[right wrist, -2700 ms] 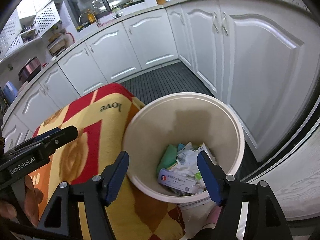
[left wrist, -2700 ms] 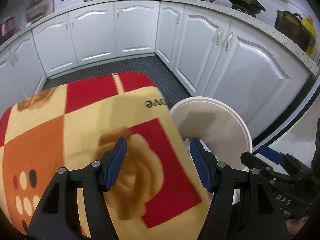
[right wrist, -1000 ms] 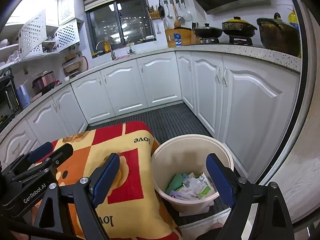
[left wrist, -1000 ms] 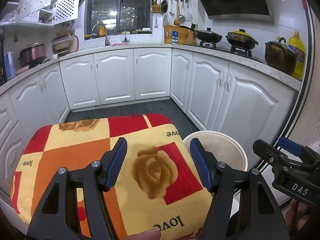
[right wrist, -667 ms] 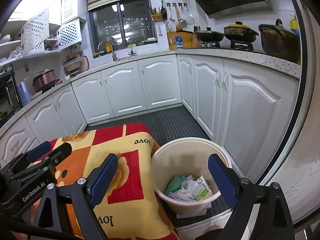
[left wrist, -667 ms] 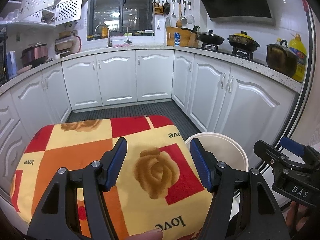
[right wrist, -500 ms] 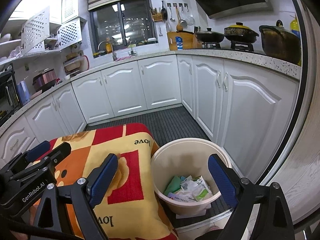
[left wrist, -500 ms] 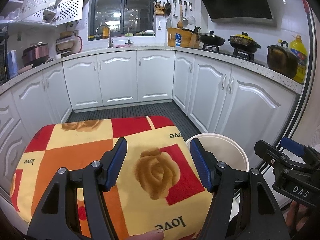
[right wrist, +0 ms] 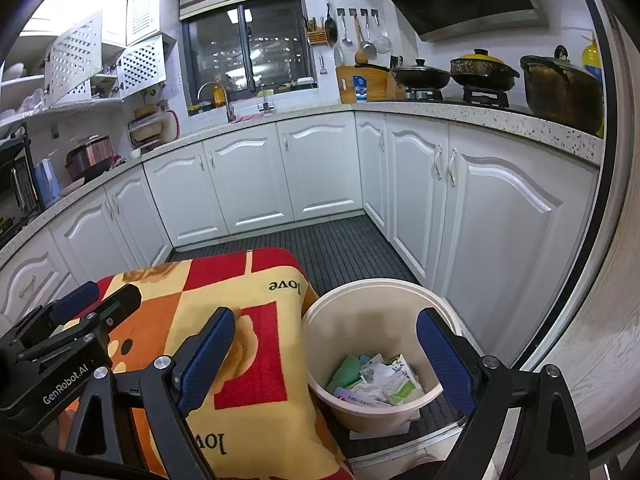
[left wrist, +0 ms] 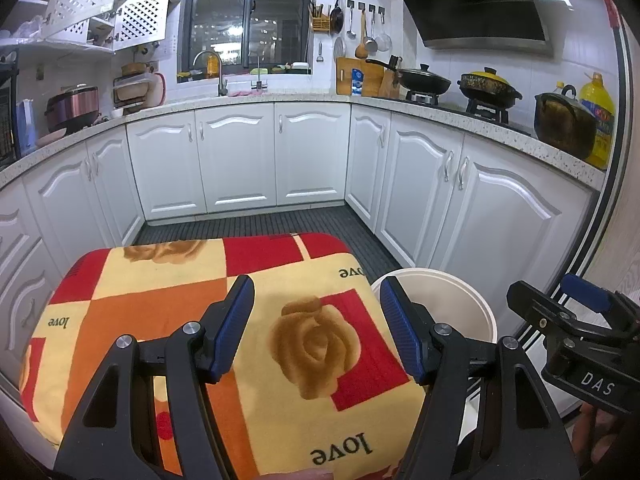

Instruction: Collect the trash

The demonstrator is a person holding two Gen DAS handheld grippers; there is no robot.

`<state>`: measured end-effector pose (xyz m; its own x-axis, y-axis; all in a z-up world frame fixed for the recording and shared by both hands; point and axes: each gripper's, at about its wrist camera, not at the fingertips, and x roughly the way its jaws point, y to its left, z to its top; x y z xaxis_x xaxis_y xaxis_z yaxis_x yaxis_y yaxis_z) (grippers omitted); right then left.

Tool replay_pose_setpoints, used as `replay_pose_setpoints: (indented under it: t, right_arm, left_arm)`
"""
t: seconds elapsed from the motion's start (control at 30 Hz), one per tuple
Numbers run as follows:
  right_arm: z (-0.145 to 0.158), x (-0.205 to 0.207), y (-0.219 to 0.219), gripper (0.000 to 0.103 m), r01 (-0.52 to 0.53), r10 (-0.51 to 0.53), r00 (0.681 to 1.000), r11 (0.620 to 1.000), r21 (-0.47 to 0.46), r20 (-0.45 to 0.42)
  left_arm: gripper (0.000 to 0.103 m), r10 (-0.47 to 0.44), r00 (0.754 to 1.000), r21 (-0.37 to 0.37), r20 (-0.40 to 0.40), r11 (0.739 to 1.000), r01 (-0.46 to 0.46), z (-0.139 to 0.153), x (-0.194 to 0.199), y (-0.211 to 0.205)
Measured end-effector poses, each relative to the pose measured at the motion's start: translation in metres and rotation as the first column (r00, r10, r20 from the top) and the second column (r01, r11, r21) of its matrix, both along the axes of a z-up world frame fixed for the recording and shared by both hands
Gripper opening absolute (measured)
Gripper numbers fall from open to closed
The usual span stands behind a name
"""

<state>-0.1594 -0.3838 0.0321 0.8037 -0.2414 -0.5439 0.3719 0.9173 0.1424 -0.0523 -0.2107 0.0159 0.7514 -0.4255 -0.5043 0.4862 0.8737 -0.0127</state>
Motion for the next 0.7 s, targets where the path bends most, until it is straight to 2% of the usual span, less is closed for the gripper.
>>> replay_pose_setpoints:
  t: [0.7]
  right_arm:
    - [0.0036,0.0034,-0.0032,0.091,-0.005,0.005,1.000,1.000,-0.007,0.001]
  left_arm:
    - [0.064,0.009,1.000,0.003,0.007,1.000,-0.009,0.0037,0.0002,-0.0021]
